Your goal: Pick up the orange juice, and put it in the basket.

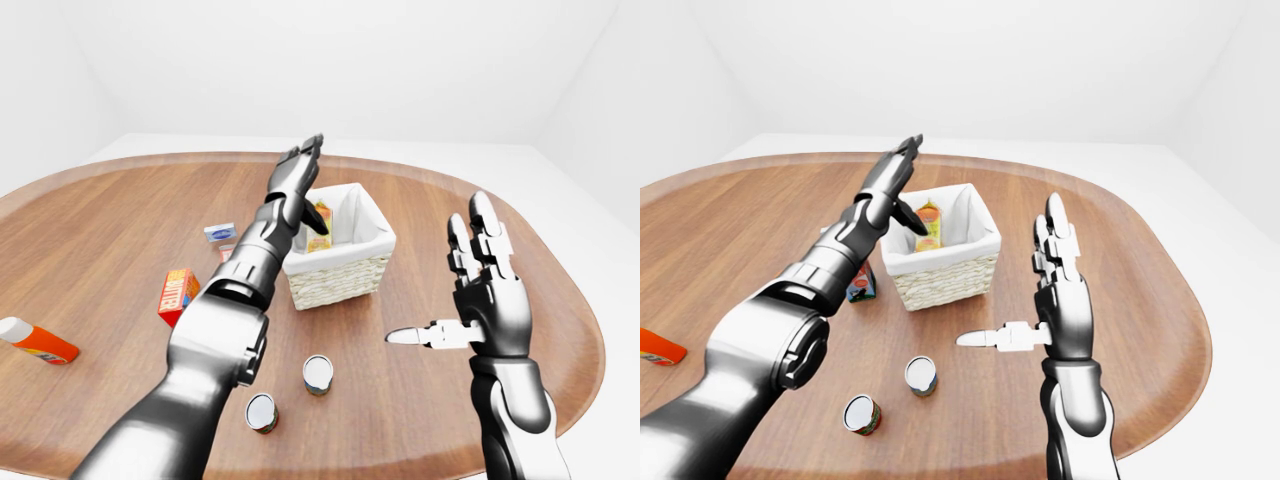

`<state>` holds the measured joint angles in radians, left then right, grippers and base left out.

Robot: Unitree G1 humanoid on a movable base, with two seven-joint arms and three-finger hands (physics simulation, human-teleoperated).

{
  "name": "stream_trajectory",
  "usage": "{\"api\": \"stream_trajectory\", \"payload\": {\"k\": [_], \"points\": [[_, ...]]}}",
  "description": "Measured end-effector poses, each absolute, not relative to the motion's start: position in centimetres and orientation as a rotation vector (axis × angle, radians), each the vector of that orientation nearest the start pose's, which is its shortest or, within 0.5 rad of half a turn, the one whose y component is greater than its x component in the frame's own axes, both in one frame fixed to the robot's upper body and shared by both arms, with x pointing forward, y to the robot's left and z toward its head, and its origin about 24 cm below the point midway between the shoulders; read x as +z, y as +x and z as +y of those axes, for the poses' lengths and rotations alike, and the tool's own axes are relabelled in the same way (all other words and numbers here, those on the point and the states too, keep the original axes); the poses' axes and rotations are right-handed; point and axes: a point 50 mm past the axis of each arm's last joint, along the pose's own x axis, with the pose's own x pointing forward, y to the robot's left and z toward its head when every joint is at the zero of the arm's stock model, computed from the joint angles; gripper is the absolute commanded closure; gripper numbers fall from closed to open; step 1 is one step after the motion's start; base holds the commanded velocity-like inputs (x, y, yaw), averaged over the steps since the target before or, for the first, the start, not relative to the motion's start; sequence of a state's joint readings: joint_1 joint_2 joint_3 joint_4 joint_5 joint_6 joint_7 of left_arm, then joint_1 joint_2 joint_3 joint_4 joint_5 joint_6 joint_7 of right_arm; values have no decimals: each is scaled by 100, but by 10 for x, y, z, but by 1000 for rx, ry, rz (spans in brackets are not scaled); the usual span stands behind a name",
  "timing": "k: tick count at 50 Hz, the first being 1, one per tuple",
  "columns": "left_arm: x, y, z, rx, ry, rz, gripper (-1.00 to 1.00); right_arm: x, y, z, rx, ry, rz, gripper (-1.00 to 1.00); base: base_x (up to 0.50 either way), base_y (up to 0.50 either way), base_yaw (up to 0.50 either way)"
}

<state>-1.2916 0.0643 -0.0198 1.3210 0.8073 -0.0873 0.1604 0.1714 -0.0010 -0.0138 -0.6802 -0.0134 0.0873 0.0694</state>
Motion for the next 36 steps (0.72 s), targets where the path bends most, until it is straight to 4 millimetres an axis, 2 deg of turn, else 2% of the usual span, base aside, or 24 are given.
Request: {"api": "stream_trajectory", "payload": {"k": [9,24,30,36], "points": [[193,425,72,-113,929,-191,-100,150,199,-158,7,-48,-422,-100,0,0,0],[200,422,76,-174,671,-199,-100,149,200,-158,6,-50,-419,-100,0,0,0],[218,412,78,-239,505,-313,-100,148,200,-157,7,-50,-414,-100,0,0,0],[247,386,85,-301,300,-515,-100,147,200,-157,9,-51,-411,-100,0,0,0]]}}
